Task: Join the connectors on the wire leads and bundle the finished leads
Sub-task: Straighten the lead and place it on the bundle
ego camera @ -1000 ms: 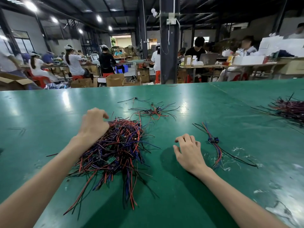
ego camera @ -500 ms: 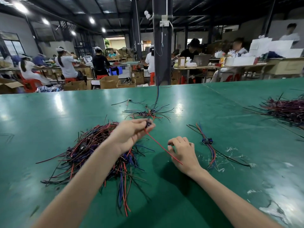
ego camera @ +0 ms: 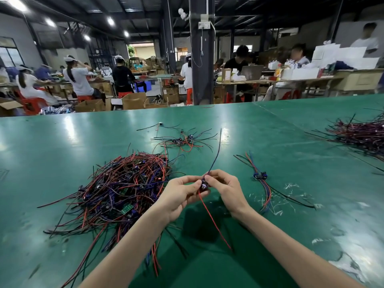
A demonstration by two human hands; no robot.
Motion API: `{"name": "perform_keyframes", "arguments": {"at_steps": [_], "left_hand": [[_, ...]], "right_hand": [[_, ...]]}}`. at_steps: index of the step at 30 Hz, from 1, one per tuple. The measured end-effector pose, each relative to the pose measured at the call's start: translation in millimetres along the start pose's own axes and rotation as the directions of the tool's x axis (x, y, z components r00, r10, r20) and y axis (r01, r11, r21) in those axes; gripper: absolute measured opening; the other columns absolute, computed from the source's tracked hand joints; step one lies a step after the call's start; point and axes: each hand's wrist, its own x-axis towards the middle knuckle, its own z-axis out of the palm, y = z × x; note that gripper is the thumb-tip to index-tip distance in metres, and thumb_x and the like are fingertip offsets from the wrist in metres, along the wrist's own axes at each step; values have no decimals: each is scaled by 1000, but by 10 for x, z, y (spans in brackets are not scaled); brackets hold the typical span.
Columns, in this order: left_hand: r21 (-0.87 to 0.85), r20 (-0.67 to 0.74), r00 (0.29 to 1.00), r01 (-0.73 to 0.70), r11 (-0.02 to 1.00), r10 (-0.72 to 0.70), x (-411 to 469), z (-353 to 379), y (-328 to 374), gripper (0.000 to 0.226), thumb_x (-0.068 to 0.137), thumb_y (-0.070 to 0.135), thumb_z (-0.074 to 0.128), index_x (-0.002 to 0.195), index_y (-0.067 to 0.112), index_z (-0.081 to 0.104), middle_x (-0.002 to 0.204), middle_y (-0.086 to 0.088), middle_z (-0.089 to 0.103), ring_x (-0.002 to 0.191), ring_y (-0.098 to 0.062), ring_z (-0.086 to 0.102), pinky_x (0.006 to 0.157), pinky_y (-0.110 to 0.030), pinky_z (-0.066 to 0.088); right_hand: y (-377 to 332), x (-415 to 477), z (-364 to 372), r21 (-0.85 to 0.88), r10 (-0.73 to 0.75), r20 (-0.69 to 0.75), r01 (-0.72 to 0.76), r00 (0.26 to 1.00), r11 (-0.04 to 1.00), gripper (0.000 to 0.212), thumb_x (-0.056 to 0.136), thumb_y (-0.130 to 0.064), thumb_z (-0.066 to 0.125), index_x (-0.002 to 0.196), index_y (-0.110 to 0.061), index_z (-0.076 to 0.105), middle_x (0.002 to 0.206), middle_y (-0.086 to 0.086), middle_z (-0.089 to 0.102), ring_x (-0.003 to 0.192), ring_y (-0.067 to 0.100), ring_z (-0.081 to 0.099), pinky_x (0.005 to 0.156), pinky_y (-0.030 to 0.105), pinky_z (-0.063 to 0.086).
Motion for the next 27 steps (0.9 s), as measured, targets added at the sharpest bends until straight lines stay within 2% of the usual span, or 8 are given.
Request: {"name": "perform_keyframes", "arguments": {"at_steps": [5,9,11,15,17,20,23,27], "left_hand": [[159,72,997,-5,987,-6,-30,38,2,28,82,-14,60,110,-8,59,85,-19,63,58,-20,66,60,-28,59],[264,69,994,68,962,-89,-2,105,109,28,80,-14,63,106,-6,56,70,-19,66,54,-21,66,54,-27,57],[251,32,994,89,964,-100,86,139,214,24,78,-15,64,99,-6,57,67,-18,68,54,-21,68,52,-27,56],[177,-151,988,-17,984,44,531,165,545,28,77,-17,64,103,-10,57,81,-23,68,59,-24,69,52,-27,57],[205,-234,959,-110,973,158,819,158,771,37,86,-4,62,121,-10,51,107,-24,65,86,-27,70,73,-28,59],[261,-225,966,-65,963,126,1038,103,1039,65,96,23,55,148,3,21,151,-18,31,135,-28,39,111,-35,34],[404,-186,976,-30,914,114,979,-62,1182,48,99,18,49,141,0,35,143,-21,42,115,-24,54,102,-31,44],[637,-170,946,-109,763,277,742,-473,1320,24,95,-1,49,117,-11,53,92,-18,62,65,-17,64,58,-16,55]], "right_hand": [[-35,26,-35,102,75,-45,-70,996,992,12,86,-2,64,75,-7,68,66,1,66,58,0,57,60,8,42],[-28,42,-65,87,126,-88,-119,988,989,25,93,-12,54,73,-12,68,70,2,67,66,7,58,66,20,43],[-11,64,-84,81,149,-148,-138,978,987,30,97,-16,47,77,-10,68,68,3,66,65,8,59,67,25,42],[70,108,-88,144,189,-243,-157,951,977,29,99,-14,40,85,-7,65,68,7,64,62,11,61,58,15,46],[101,115,-91,118,195,-240,-171,951,978,30,100,-16,38,89,-8,64,68,6,64,67,14,62,62,16,46],[151,102,-118,50,182,-210,-175,961,983,27,100,-17,39,91,-10,64,70,6,67,70,14,61,70,23,46],[182,101,-117,-67,152,-165,-164,975,984,24,99,-17,43,89,-14,64,73,5,69,73,14,63,78,30,48],[194,113,-87,-136,114,-128,-131,985,982,17,96,-15,48,88,-20,62,74,1,69,75,10,62,75,25,48]]}}
